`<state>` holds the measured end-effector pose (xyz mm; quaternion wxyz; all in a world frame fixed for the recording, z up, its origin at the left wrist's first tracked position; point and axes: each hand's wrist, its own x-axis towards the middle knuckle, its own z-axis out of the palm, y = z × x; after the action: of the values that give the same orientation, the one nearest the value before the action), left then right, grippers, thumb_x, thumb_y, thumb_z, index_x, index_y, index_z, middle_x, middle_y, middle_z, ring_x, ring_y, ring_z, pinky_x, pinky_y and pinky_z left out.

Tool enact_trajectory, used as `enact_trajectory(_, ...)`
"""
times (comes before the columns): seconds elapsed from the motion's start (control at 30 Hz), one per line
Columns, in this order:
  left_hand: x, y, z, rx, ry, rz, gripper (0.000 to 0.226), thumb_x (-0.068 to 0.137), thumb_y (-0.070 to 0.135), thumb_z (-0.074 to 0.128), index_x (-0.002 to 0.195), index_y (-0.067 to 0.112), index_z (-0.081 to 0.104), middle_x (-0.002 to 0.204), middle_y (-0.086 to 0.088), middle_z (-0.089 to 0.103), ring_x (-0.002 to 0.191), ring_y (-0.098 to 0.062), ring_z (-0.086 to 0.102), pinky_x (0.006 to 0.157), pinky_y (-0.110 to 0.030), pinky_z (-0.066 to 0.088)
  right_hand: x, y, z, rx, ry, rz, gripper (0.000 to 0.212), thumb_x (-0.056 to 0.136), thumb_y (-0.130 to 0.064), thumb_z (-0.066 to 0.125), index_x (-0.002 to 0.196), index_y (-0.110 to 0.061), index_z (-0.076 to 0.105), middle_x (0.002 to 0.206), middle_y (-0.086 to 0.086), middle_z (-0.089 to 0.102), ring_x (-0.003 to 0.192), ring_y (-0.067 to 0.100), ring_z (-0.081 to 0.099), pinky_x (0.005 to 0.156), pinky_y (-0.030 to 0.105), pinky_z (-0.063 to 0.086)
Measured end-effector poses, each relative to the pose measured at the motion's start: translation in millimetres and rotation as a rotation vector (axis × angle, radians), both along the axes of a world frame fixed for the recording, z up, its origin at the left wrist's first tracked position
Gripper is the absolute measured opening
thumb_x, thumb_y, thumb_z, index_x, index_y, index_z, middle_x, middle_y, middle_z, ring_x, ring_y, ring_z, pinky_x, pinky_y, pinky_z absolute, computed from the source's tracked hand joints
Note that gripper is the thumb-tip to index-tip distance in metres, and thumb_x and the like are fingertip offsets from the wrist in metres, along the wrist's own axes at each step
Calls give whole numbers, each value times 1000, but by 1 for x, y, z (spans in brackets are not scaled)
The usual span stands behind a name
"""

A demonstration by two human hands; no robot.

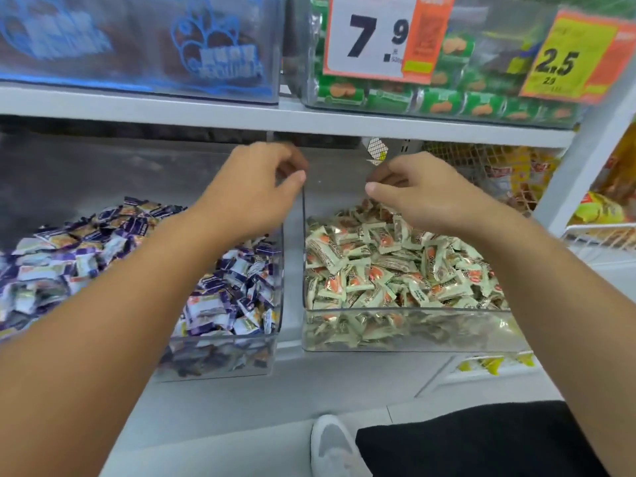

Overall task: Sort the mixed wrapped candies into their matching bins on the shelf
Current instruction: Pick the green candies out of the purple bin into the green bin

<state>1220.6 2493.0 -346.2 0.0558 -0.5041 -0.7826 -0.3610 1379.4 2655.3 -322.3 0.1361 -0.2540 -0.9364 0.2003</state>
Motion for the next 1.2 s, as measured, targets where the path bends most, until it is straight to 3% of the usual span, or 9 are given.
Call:
enact_trajectory(0.13, -47, -48, -19, -427, -11, 69, 26, 94, 35, 62, 117, 24, 67, 113, 3, 69, 105, -17, 62, 93, -30, 48, -21, -63, 2, 169, 206, 334, 14, 96, -20, 62, 103, -20, 73, 88, -15, 68, 83, -1, 63, 76, 17, 50)
enact_trajectory(0.3, -61, -81, -39, -910, -42, 1, 45, 94, 54, 55, 134, 36, 56, 146, 7, 49, 127, -19, 50, 108, -37, 40, -73, -123, -10, 344, 81, 480, 28, 94, -4, 50, 112, -15, 69, 102, 1, 71, 95, 21, 64, 82, 37, 53)
enact_trajectory(0.37, -64, -87, -40, -920, -5, -14, 37, 98, 47, 52, 130, 31, 61, 140, 7, 55, 121, -19, 53, 103, -33, 41, -109, -126, -12, 409, -207, 423, 23, 91, -2, 50, 105, -4, 68, 100, 14, 70, 93, 33, 64, 79, 45, 56)
enact_trajectory(0.5, -73, -101, -40, -930, 21, -7, 27, 101, 34, 49, 114, 21, 69, 118, 2, 66, 101, -19, 57, 89, -31, 45, -184, -118, -18, 498, -720, 344, 18, 94, -3, 51, 79, 2, 59, 78, 13, 60, 70, 29, 60, 57, 29, 49)
enact_trajectory(0.6, -80, -112, -40, -913, 2, 16, 29, 103, 30, 45, 103, 12, 69, 100, -1, 65, 85, -17, 51, 75, -28, 39, -224, -94, -50, 289, -907, 238, 30, 98, -24, 61, 101, 6, 63, 100, 15, 69, 88, 29, 72, 71, 33, 60)
enact_trajectory(0.73, -87, -126, -38, -839, -80, 66, 24, 102, 33, 51, 111, 25, 71, 89, 15, 57, 79, -6, 49, 76, -22, 36, -236, -77, -75, 2, -814, 163, 20, 94, -14, 68, 88, 4, 61, 76, 15, 66, 61, 20, 64, 48, 25, 56)
enact_trajectory(1.0, -97, -131, -39, -178, -84, 225, 70, 74, 50, 80, 130, 21, 50, 123, -4, 61, 103, -24, 60, 87, -38, 50, -204, -101, -12, -416, -454, 505, 7, 95, -19, 64, 92, -12, 64, 76, 4, 67, 66, 12, 62, 60, 21, 52)
enact_trajectory(1.1, -95, -136, -34, -198, -24, 224, 24, 80, 44, 77, 86, 29, 59, 84, 1, 64, 84, -26, 60, 69, -33, 44, -203, -114, -15, -597, -358, 596, 6, 96, -14, 62, 95, -9, 65, 84, 8, 66, 69, 12, 65, 63, 22, 54)
enact_trajectory(1.2, -93, -141, -36, -344, 11, 317, 37, 91, 42, 65, 67, 25, 43, 72, 1, 50, 78, -29, 53, 66, -33, 38, -218, -105, -32, -466, -416, 491, 15, 99, -17, 60, 106, -7, 67, 97, 9, 71, 83, 18, 69, 70, 26, 57)
